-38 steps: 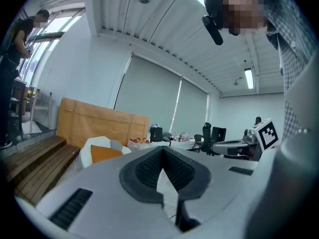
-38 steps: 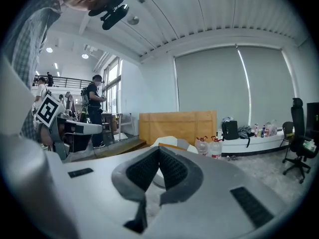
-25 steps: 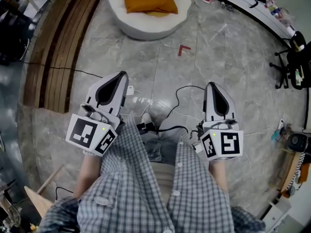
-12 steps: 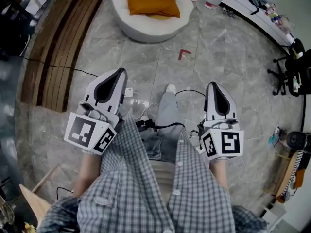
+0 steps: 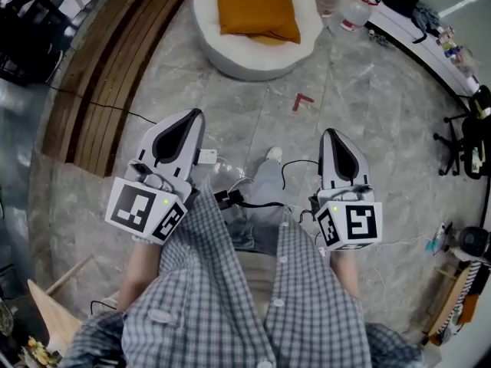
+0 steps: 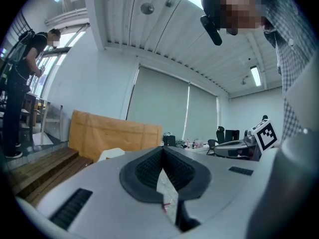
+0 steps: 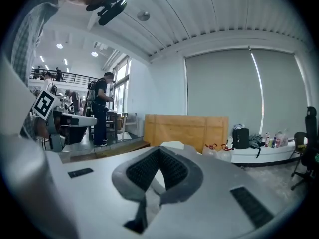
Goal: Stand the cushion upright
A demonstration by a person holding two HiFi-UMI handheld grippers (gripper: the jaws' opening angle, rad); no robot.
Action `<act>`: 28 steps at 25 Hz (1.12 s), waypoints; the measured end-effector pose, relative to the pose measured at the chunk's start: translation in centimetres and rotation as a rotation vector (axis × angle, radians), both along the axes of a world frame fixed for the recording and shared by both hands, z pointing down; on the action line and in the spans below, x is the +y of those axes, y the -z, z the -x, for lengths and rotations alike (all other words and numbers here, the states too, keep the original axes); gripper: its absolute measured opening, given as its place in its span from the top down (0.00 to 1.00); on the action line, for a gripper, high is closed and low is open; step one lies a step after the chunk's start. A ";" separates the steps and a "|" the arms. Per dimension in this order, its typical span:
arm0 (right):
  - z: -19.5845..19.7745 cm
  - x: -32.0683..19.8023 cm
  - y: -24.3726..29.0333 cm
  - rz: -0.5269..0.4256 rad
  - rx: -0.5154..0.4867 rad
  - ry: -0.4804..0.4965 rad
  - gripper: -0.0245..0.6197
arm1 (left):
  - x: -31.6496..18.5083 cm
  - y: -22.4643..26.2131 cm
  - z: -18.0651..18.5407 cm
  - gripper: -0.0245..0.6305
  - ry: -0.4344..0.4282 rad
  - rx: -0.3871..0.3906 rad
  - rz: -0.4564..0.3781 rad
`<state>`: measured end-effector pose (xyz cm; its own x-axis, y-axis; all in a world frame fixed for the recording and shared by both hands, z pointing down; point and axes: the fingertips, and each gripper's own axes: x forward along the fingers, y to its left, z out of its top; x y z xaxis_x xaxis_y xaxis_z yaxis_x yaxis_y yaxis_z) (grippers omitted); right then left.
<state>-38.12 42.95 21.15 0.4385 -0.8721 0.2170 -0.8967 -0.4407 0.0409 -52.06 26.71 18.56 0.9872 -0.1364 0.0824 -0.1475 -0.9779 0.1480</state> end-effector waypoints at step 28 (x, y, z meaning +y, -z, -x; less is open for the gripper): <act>-27.4 -4.6 0.0 -0.008 -0.014 0.067 0.95 | -3.3 0.1 -25.8 0.95 0.074 -0.026 -0.003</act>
<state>-10.69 38.34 21.18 0.3766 -0.9010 0.2154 -0.9245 -0.3804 0.0253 -26.24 23.45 18.41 0.9721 -0.2089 0.1069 -0.2227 -0.9647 0.1405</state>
